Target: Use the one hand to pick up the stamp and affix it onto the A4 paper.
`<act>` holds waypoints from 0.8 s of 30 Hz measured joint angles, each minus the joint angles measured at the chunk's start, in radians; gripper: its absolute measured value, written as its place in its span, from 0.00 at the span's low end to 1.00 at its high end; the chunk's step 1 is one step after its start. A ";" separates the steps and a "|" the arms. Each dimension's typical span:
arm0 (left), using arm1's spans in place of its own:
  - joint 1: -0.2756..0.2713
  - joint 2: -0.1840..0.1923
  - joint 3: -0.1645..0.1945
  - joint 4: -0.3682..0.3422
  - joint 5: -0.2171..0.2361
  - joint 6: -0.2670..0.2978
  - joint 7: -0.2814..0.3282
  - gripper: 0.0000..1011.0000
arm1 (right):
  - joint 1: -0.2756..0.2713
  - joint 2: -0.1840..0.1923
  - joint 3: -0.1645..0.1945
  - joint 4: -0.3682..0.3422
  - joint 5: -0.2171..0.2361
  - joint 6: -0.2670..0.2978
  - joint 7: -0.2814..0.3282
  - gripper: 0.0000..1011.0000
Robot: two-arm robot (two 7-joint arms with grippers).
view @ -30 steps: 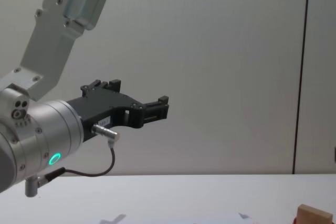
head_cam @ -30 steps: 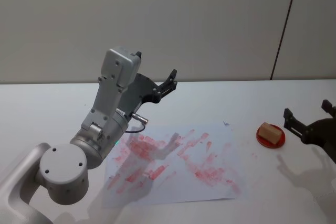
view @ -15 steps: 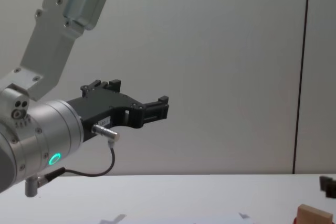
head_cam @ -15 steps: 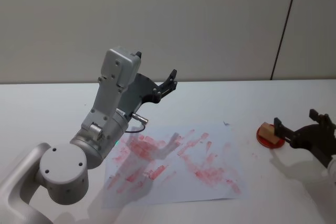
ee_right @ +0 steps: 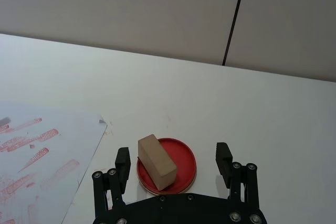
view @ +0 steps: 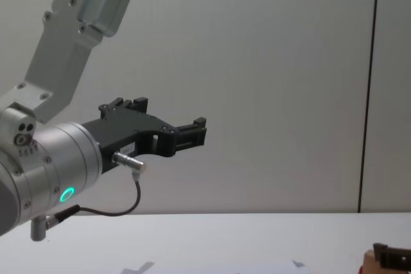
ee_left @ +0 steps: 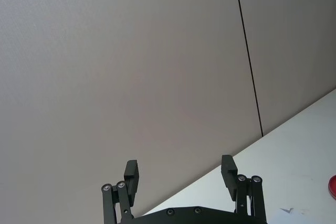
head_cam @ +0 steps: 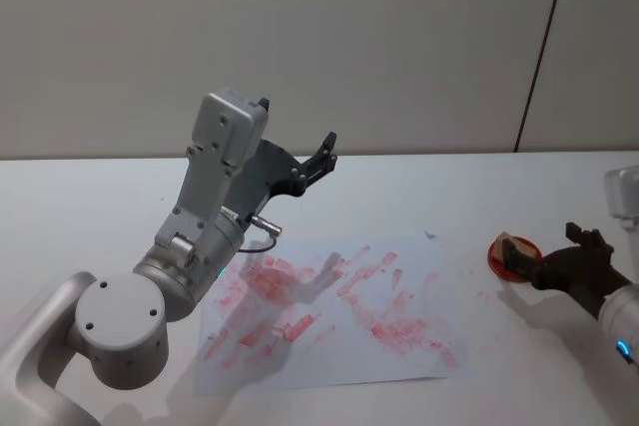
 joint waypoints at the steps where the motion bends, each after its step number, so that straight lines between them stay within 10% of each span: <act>1: 0.000 0.000 0.000 0.000 0.000 0.000 0.000 0.99 | 0.005 -0.003 -0.001 0.007 -0.002 0.002 0.002 0.99; 24: 0.000 0.000 0.000 0.000 0.000 0.000 0.000 0.99 | 0.083 -0.052 -0.026 0.121 -0.045 0.032 0.058 0.86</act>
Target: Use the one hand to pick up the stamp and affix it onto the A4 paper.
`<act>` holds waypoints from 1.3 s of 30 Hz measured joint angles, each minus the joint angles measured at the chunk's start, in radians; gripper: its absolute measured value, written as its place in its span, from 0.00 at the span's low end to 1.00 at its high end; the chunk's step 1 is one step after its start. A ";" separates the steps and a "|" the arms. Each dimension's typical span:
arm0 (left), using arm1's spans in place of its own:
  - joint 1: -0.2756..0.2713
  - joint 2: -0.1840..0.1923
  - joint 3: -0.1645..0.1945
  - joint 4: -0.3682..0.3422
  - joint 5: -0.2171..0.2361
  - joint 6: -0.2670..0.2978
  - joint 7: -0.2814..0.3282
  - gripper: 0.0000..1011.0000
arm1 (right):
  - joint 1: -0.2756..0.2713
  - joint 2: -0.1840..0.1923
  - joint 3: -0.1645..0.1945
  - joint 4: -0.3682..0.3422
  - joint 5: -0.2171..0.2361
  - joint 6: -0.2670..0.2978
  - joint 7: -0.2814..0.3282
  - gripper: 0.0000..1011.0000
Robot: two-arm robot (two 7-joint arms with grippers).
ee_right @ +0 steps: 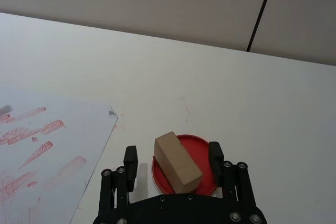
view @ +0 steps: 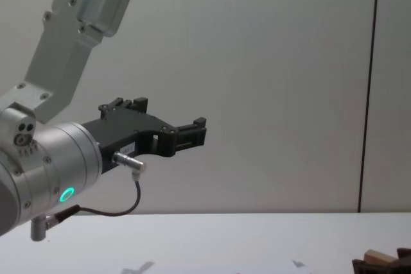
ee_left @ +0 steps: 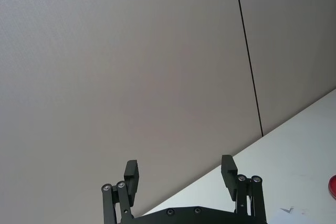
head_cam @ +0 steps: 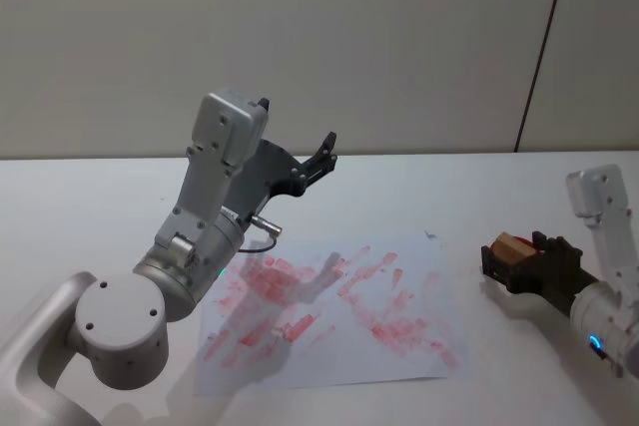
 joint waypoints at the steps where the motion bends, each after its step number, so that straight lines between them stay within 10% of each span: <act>1: 0.000 0.000 0.000 0.000 0.000 0.000 0.000 0.99 | 0.002 -0.001 -0.001 0.003 -0.001 0.001 0.002 0.82; 21: 0.000 0.000 0.000 0.000 0.000 0.000 0.000 0.99 | 0.015 -0.010 -0.005 0.021 -0.008 0.004 0.011 0.22; 39: 0.000 0.000 0.000 0.000 0.000 0.000 0.000 0.99 | 0.029 -0.016 -0.006 0.012 -0.013 -0.076 0.053 0.22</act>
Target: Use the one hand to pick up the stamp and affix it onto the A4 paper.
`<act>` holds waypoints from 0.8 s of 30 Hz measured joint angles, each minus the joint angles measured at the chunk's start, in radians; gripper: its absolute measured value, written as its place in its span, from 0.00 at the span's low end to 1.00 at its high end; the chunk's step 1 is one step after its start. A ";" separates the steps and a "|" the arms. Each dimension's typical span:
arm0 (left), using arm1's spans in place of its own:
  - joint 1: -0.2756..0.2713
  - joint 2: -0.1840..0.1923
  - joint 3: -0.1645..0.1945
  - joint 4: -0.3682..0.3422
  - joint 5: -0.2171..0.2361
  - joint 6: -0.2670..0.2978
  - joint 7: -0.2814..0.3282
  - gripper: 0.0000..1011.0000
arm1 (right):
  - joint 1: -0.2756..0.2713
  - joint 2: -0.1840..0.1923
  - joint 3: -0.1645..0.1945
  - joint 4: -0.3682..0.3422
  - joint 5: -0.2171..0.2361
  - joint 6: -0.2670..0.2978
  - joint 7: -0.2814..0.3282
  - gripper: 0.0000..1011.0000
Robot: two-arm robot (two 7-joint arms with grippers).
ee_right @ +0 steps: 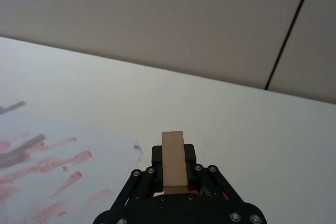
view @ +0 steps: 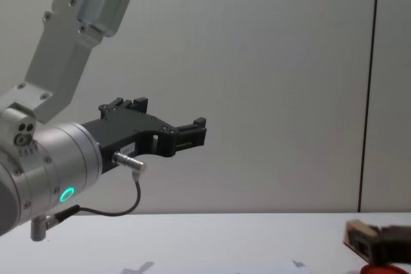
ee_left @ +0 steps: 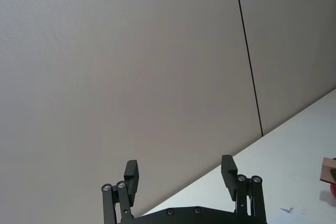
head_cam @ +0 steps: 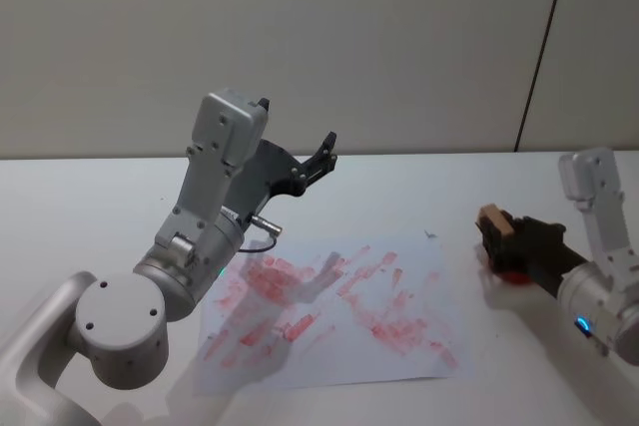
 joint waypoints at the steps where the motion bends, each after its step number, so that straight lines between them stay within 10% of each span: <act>1: 0.000 0.000 0.000 0.000 0.000 0.000 0.000 0.99 | 0.001 -0.001 -0.001 -0.002 0.001 -0.006 0.007 0.22; 24: 0.000 0.000 0.000 0.000 0.000 0.000 0.000 0.99 | 0.044 -0.045 -0.058 -0.010 0.016 0.020 0.227 0.22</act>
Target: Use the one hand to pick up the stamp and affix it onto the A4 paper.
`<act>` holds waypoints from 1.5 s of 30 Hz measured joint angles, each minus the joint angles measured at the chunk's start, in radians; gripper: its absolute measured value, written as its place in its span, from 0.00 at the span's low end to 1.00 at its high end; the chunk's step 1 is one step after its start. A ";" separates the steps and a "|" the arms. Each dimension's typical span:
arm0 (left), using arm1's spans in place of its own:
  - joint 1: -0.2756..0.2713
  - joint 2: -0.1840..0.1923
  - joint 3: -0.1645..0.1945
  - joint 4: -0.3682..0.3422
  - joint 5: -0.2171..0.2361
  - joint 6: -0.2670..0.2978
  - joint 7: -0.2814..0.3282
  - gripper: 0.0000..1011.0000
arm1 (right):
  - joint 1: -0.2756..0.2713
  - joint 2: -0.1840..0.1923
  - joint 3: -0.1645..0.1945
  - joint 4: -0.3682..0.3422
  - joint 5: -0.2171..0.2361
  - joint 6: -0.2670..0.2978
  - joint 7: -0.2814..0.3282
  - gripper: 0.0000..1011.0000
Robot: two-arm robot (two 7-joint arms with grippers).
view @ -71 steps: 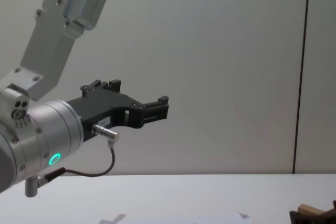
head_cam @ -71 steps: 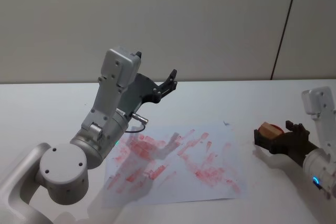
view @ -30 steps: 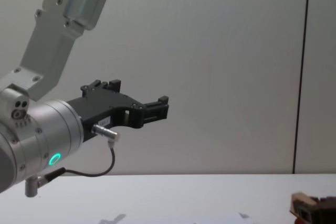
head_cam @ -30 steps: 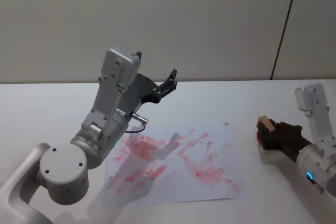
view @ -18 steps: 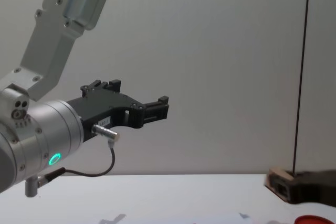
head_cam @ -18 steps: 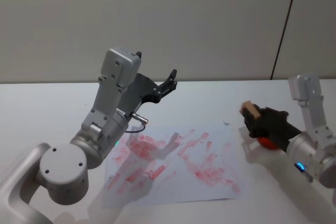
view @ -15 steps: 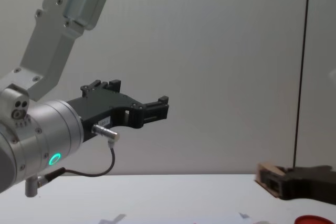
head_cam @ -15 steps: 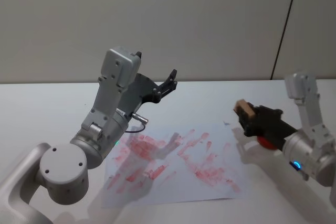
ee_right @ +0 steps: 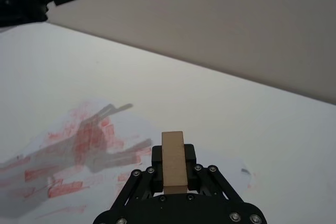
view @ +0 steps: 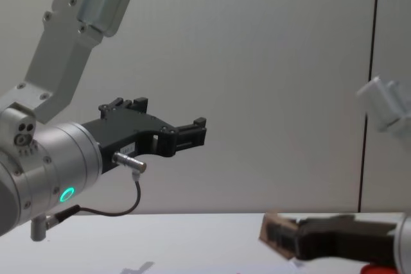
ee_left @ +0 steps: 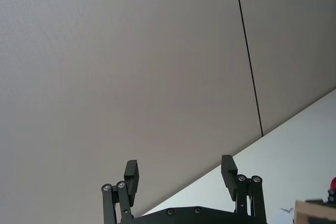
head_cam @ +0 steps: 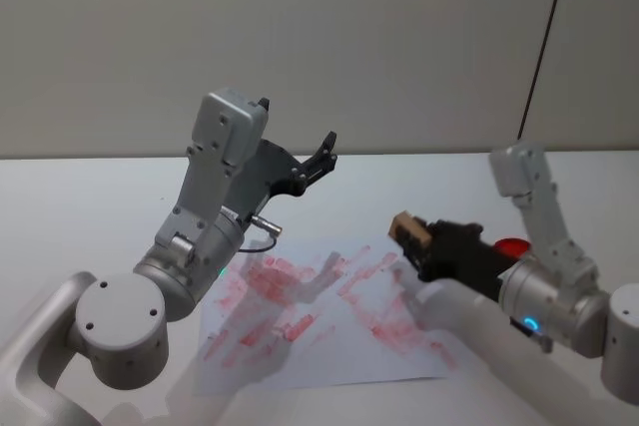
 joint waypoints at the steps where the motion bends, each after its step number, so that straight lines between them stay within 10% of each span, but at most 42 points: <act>1: 0.000 0.000 0.000 0.000 0.000 0.000 0.000 0.99 | 0.002 -0.002 -0.005 0.005 -0.007 0.012 0.015 0.22; 25: 0.000 0.000 0.000 0.000 0.000 0.000 0.000 0.99 | 0.021 0.003 -0.044 0.095 -0.128 0.073 0.127 0.22; 45: 0.000 0.000 0.000 0.000 0.000 0.000 0.000 0.99 | 0.026 -0.007 -0.055 0.115 -0.095 0.028 0.108 0.22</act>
